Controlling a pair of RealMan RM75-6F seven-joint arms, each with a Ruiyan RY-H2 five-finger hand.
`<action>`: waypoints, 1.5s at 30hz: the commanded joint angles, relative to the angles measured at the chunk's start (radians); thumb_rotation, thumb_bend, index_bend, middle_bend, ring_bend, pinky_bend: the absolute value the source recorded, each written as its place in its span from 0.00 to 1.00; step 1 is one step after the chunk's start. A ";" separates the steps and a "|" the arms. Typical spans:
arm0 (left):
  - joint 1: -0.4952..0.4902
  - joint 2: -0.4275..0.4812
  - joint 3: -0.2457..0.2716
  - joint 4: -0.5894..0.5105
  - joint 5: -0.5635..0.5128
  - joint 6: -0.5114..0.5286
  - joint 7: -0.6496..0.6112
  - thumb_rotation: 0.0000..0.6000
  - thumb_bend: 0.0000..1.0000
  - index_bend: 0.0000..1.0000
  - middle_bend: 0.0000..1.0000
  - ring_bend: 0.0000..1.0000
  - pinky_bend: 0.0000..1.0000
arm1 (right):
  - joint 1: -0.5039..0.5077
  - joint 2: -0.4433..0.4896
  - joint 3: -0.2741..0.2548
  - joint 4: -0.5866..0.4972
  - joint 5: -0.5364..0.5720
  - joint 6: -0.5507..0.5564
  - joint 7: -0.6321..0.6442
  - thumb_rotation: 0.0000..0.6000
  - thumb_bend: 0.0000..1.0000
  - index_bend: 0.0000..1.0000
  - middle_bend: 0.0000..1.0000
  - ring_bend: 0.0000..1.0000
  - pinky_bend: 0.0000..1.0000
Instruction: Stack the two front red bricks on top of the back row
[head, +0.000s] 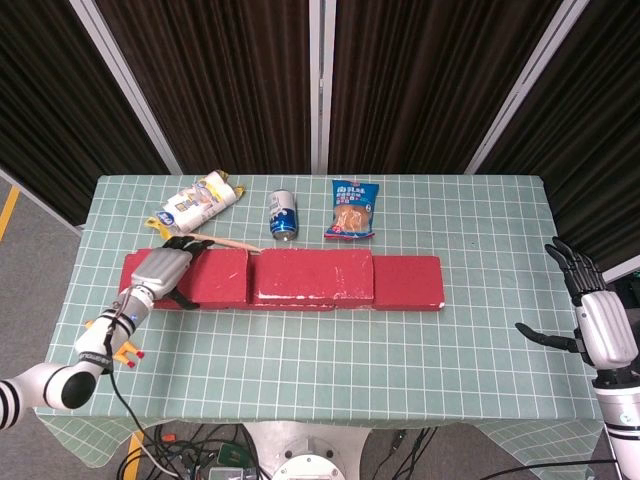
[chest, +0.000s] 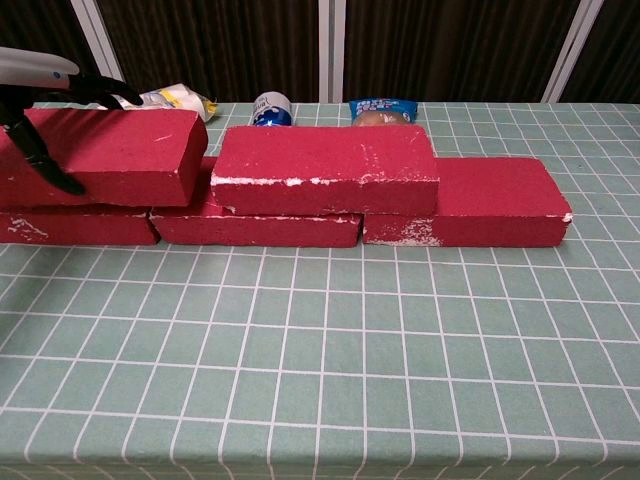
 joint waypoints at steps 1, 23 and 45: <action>-0.018 -0.013 0.005 0.020 -0.023 -0.016 -0.001 1.00 0.00 0.01 0.30 0.00 0.00 | -0.002 -0.002 0.001 0.004 0.004 -0.002 0.000 1.00 0.00 0.00 0.00 0.00 0.00; -0.084 -0.073 0.042 0.083 -0.072 -0.045 -0.017 1.00 0.00 0.02 0.31 0.00 0.00 | -0.016 -0.004 0.022 0.031 0.040 -0.009 0.020 1.00 0.00 0.00 0.00 0.00 0.00; -0.111 -0.102 0.049 0.117 -0.082 -0.034 -0.033 1.00 0.00 0.02 0.31 0.00 0.00 | -0.018 0.000 0.020 0.027 0.031 -0.023 0.013 1.00 0.00 0.00 0.00 0.00 0.00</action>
